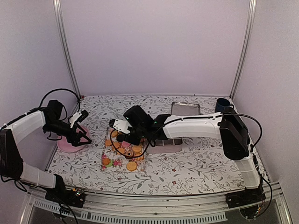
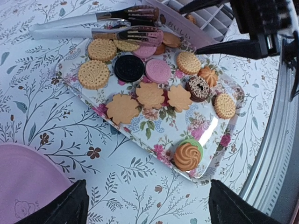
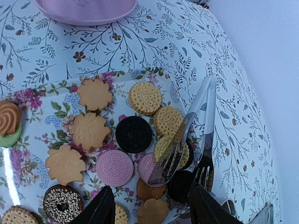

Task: Pack the cookies
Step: Pick up the clamp from the plate.

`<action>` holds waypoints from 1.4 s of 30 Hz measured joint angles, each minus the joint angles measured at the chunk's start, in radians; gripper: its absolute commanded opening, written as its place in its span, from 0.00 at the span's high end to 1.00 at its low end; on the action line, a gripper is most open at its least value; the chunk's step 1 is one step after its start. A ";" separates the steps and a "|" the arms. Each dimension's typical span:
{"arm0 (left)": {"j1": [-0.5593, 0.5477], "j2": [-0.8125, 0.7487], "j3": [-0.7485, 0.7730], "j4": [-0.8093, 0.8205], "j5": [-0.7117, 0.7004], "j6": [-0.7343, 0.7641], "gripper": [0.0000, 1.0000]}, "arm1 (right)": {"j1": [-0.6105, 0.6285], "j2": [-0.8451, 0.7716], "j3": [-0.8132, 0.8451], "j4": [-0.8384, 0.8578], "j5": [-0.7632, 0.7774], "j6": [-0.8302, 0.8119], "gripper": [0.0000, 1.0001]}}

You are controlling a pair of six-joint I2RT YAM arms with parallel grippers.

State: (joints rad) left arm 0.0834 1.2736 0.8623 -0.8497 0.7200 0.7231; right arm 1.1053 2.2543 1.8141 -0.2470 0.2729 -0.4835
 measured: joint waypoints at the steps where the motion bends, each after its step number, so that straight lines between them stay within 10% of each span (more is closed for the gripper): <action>1: 0.000 0.000 -0.003 0.000 0.001 0.003 0.11 | -0.016 0.000 0.021 -0.023 -0.047 0.019 0.49; 11: 0.005 0.000 -0.008 0.000 0.010 0.010 0.12 | -0.206 0.076 0.381 -0.150 -0.242 0.221 0.57; 26: 0.005 0.000 -0.009 0.000 0.009 0.011 0.13 | -0.193 0.219 0.350 -0.286 -0.313 0.332 0.76; 42: 0.006 0.000 -0.009 0.000 0.009 0.014 0.13 | -0.182 0.223 0.354 -0.328 -0.246 0.338 0.71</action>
State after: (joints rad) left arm 0.0895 1.2736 0.8532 -0.8501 0.7292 0.7372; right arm 0.9234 2.4771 2.1677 -0.5755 0.0265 -0.1455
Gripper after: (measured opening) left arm 0.868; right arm 0.337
